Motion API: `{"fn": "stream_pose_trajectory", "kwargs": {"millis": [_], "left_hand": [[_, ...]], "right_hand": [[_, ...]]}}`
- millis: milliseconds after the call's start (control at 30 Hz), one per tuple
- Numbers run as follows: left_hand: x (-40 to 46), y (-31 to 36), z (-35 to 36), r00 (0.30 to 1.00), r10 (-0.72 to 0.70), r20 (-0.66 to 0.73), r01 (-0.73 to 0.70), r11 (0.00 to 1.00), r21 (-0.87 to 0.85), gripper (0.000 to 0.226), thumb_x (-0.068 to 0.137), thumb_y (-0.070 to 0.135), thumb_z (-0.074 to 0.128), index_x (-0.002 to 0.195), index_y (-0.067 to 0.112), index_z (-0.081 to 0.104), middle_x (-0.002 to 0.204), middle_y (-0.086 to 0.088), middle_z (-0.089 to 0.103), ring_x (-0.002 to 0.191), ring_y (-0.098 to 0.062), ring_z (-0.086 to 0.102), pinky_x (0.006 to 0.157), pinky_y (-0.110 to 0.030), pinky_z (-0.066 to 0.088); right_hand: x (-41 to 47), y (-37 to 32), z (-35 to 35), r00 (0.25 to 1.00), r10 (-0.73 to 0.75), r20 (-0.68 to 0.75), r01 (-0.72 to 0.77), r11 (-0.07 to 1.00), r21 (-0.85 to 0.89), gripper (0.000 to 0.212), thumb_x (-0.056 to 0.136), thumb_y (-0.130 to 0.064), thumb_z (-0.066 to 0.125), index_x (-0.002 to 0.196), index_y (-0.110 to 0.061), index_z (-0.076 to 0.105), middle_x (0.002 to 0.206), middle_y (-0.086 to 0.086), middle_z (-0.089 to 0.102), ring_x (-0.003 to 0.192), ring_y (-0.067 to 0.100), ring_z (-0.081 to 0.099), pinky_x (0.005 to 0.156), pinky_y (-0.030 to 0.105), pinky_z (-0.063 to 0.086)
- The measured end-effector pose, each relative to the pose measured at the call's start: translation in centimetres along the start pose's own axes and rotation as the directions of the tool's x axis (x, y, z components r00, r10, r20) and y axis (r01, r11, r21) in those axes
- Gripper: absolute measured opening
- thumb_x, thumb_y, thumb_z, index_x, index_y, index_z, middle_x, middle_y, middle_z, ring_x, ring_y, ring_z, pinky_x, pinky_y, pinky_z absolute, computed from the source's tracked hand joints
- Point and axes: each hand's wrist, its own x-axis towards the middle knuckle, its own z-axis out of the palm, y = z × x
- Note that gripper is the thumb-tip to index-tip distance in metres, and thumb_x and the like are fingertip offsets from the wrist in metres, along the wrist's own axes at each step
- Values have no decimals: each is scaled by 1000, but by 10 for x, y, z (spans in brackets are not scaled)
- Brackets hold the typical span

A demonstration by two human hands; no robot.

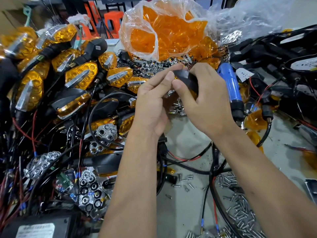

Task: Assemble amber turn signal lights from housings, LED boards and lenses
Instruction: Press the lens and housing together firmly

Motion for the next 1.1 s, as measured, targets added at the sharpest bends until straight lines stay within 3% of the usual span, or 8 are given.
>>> {"fn": "stream_pose_trajectory", "kwargs": {"millis": [233, 400, 467, 600, 767, 967, 1100], "left_hand": [[-3, 5, 0, 999, -53, 12, 53, 998, -25, 24, 104, 7, 52, 119, 0, 69, 112, -11, 73, 99, -22, 69, 85, -29, 58], [-1, 6, 3, 992, -109, -57, 108, 994, -15, 27, 105, 5, 50, 122, -5, 67, 88, -3, 74, 68, -7, 67, 67, -22, 55], [0, 5, 7, 984, -118, -131, 118, 993, -7, 25, 104, 3, 50, 115, -3, 72, 79, -3, 75, 58, -4, 64, 60, -20, 54], [3, 2, 14, 948, -217, -231, 201, 975, -89, 17, 102, 12, 60, 104, 6, 76, 93, -13, 76, 76, -19, 72, 68, -29, 61], [6, -9, 13, 852, -301, -428, 269, 953, -135, 13, 91, 17, 78, 88, 6, 72, 74, -9, 71, 62, -19, 68, 58, -26, 59], [9, -15, 8, 849, -230, -476, 270, 963, 16, 43, 88, 16, 81, 46, 19, 71, 59, -3, 68, 57, -18, 66, 63, -32, 58], [9, -19, 9, 837, -213, -504, 297, 951, 92, 52, 88, 17, 80, 39, 25, 67, 54, 0, 66, 65, -23, 70, 62, -34, 59]], "right_hand": [[-2, 1, -2, 998, -60, -36, 61, 998, 18, 36, 101, -36, 62, 97, 0, 59, 92, 2, 45, 77, 11, 37, 65, 18, 28], [-3, 1, 1, 996, -76, 37, 79, 993, -89, 43, 105, -43, 52, 107, -2, 64, 98, 7, 53, 77, 17, 47, 63, 24, 28], [-2, 2, 2, 996, -59, 73, 72, 979, -192, 49, 105, -49, 43, 112, -5, 62, 105, 8, 55, 79, 22, 53, 62, 26, 29], [-2, 4, 4, 991, -12, 135, 57, 939, -339, 53, 103, -52, 37, 118, -6, 58, 114, 10, 55, 83, 30, 59, 62, 34, 34], [-6, 3, 9, 978, 28, 208, 77, 875, -479, 51, 104, -53, 38, 118, -7, 55, 118, 10, 53, 83, 30, 59, 61, 34, 28], [-5, 8, 8, 956, 52, 290, 92, 882, -462, 49, 102, -53, 47, 120, -9, 54, 116, 8, 51, 81, 30, 59, 62, 37, 40], [-7, 5, 9, 958, 43, 282, 134, 805, -578, 48, 103, -53, 37, 111, -9, 54, 108, 7, 52, 62, 25, 46, 54, 33, 31]]}}
